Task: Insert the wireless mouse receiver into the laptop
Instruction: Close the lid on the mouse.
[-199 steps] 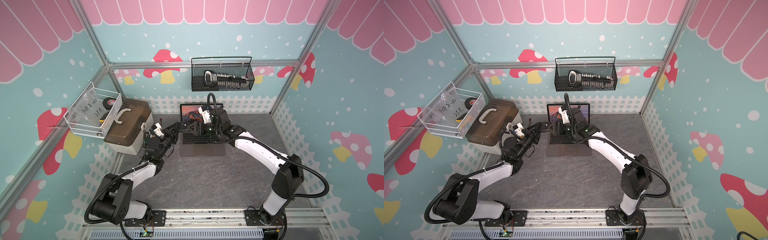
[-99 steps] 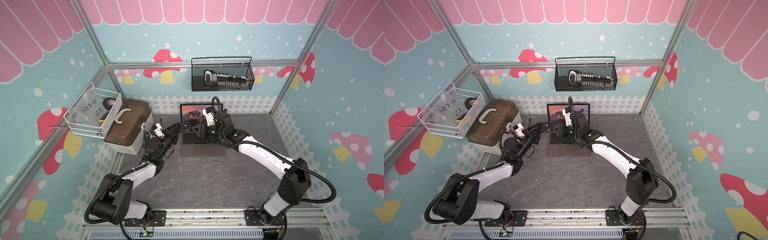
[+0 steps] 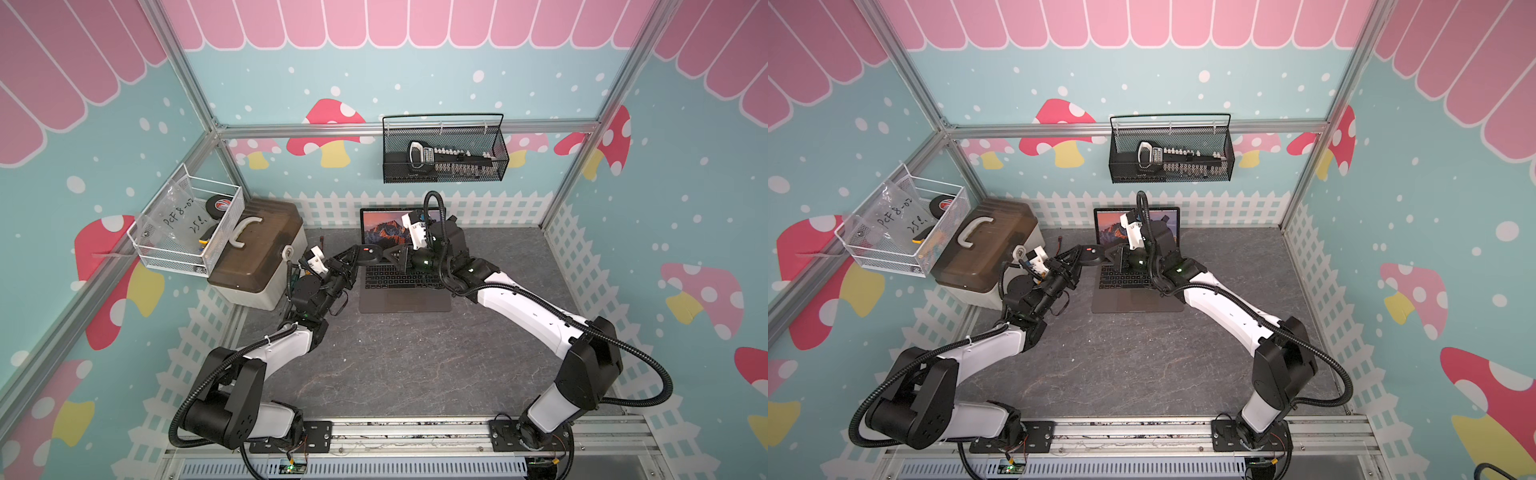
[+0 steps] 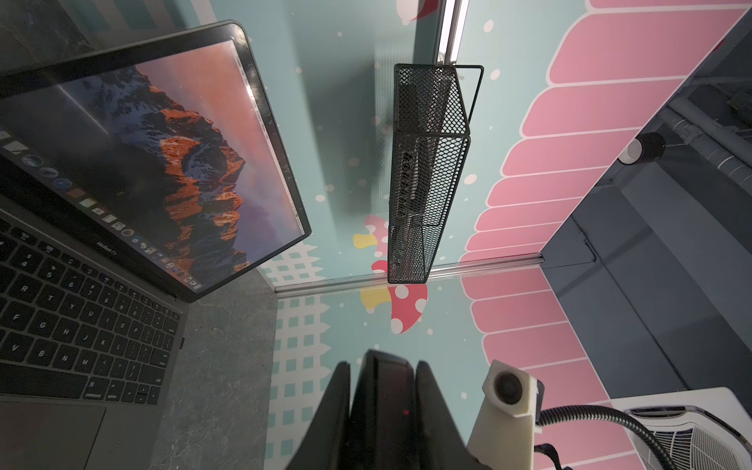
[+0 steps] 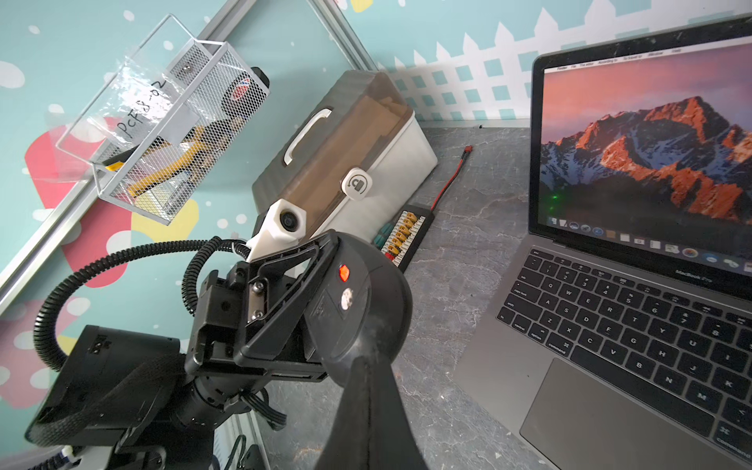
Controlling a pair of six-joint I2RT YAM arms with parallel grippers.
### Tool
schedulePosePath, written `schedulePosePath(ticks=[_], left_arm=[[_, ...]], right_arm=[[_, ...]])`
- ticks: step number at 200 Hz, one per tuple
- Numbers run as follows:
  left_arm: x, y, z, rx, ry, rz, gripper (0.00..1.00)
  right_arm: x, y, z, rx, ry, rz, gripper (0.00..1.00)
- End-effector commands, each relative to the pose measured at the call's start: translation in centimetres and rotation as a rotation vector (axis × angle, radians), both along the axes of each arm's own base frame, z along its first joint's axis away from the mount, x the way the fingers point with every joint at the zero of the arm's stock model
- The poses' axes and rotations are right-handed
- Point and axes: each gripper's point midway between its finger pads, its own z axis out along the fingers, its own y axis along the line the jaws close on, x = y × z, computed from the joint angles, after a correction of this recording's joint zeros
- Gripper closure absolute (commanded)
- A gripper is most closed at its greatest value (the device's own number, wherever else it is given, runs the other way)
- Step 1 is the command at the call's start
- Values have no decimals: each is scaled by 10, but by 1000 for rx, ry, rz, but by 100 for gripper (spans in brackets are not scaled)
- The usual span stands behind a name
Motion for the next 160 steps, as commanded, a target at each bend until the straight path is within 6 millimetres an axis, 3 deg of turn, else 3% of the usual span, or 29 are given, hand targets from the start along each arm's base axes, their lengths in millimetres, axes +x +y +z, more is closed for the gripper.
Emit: schedulePosePath(ticks=[1, 66, 77, 133, 160], left_arm=[[-3, 0, 7, -8, -39, -5, 100], [-1, -6, 7, -22, -32, -25, 100], [-3, -9, 15, -38, -65, -37, 100], [-1, -7, 6, -26, -45, -25, 100], [1, -7, -1, -29, -31, -27, 100]], right_arm=[[-3, 7, 16, 34, -37, 27, 100], [2, 33, -15, 43, 61, 84, 100], [4, 36, -20, 43, 76, 92, 100], [2, 25, -7, 35, 38, 65, 100], [-1, 11, 5, 34, -1, 36, 54]])
